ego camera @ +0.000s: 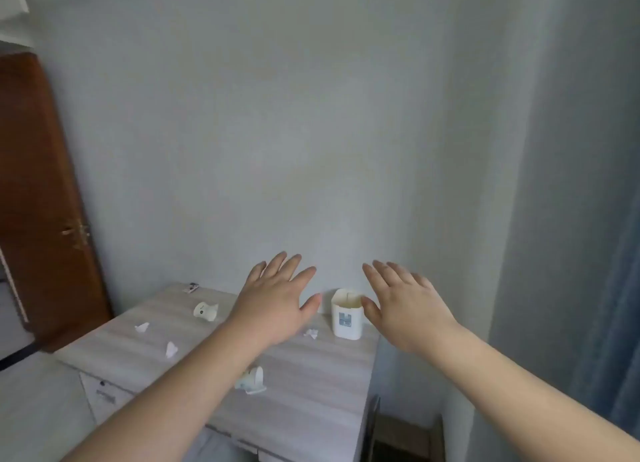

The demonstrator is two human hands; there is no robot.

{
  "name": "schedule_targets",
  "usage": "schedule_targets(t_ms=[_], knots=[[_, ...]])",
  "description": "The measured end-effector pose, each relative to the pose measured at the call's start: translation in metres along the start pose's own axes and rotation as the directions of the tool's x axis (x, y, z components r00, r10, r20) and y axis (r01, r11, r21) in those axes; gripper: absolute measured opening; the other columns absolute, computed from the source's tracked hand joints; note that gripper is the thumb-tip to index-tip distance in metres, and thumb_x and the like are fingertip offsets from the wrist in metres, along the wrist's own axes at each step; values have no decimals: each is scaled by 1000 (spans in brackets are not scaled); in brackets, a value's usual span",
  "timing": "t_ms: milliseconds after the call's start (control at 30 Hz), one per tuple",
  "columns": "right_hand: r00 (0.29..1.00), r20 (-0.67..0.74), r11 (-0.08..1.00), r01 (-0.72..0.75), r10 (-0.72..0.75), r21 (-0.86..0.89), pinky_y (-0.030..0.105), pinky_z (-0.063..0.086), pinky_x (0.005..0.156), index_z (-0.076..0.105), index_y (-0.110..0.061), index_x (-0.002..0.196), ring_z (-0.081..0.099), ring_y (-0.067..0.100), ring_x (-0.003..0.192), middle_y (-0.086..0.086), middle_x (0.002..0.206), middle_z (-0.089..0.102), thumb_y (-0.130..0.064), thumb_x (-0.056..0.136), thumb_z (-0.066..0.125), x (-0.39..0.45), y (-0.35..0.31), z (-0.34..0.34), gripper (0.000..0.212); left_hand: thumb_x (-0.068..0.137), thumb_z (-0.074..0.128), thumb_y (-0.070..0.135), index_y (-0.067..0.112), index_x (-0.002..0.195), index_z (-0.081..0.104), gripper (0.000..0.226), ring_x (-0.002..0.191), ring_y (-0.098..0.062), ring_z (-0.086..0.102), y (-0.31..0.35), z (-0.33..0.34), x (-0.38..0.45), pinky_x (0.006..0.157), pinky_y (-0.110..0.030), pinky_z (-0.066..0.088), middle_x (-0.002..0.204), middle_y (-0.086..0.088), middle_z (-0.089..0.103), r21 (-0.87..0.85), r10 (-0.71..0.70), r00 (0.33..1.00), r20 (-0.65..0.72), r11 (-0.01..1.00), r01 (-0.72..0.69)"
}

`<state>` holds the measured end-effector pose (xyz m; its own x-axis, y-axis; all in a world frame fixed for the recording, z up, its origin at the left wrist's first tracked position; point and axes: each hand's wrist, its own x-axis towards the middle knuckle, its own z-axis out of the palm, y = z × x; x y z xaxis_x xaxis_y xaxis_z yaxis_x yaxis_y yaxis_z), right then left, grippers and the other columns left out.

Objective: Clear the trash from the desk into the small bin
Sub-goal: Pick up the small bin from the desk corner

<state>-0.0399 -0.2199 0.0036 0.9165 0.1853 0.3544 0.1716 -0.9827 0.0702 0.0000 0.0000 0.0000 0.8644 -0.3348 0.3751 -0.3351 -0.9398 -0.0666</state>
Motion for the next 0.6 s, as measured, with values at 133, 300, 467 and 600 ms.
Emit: schedule_targets(t_ms=[133,300,467,600], knots=[[1000,-15,1000,-12,12,0,37,17,117,7,-22,154,12,16,148,-1,162,14,-48,100,21,17,23,25,61,100,21,59,35,158,20,62,155,-19,0,6,33,23,122,-41,1,169,3,9,51,0,1000,-12,999,1],[998,-33,998,-50,52,32,36,17,116,4,-22,154,12,15,148,-5,162,16,-50,99,22,37,66,61,65,100,22,59,33,158,20,63,155,-20,2,23,73,50,122,-42,1,169,1,11,92,-18,999,-32,996,21],[1000,-14,997,-22,23,77,36,16,117,6,-22,154,13,16,148,-4,162,16,-50,99,22,60,81,101,64,99,25,60,35,157,22,63,155,-20,6,30,107,60,121,-41,5,168,2,16,69,-41,999,-1,997,41],[999,39,990,18,-23,138,38,16,118,11,-21,154,13,17,148,-3,161,18,-48,99,26,76,70,128,63,98,32,57,31,154,34,62,153,-22,20,24,126,56,120,-43,13,165,-2,28,21,-63,998,22,998,63]])
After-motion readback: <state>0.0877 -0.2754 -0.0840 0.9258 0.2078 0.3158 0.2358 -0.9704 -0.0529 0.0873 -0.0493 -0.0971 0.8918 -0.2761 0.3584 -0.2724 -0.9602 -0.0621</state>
